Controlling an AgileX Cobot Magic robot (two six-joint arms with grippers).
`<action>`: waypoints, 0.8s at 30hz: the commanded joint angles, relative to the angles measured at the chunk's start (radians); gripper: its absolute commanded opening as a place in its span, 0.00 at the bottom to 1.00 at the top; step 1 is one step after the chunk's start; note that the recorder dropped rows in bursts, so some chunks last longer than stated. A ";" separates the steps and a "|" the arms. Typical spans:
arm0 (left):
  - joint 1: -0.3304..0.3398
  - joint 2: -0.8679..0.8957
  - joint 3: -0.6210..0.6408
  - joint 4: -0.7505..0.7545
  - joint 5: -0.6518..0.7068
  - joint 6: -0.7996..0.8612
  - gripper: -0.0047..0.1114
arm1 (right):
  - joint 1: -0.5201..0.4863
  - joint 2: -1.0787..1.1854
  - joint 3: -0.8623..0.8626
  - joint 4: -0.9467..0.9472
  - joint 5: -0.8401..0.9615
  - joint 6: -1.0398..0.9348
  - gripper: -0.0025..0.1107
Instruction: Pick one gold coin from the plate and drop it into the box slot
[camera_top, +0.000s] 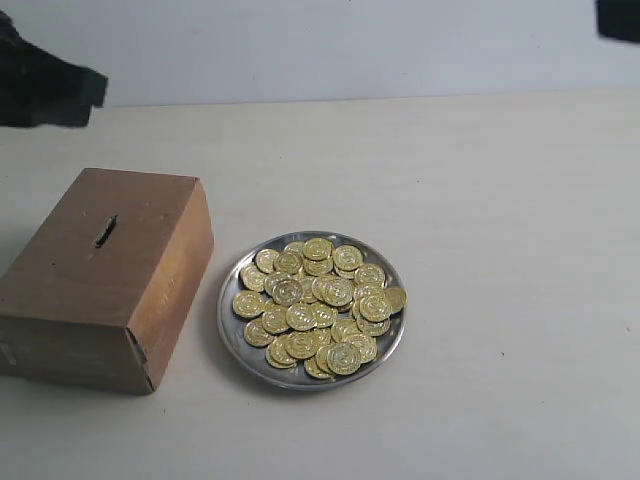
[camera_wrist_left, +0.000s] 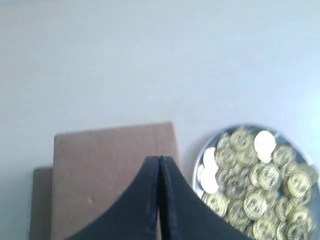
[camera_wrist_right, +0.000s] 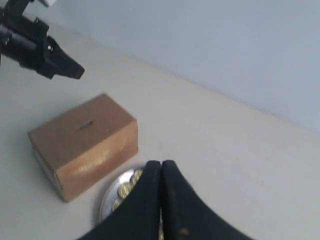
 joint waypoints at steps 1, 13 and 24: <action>-0.056 -0.259 0.187 -0.123 -0.278 0.096 0.04 | -0.001 -0.134 0.066 -0.016 -0.121 -0.010 0.02; -0.313 -0.724 0.706 -0.135 -0.642 0.118 0.04 | -0.001 -0.478 0.547 0.073 -0.526 -0.002 0.02; -0.370 -0.812 0.940 -0.171 -0.740 0.081 0.04 | -0.001 -0.526 0.764 0.073 -0.669 -0.002 0.02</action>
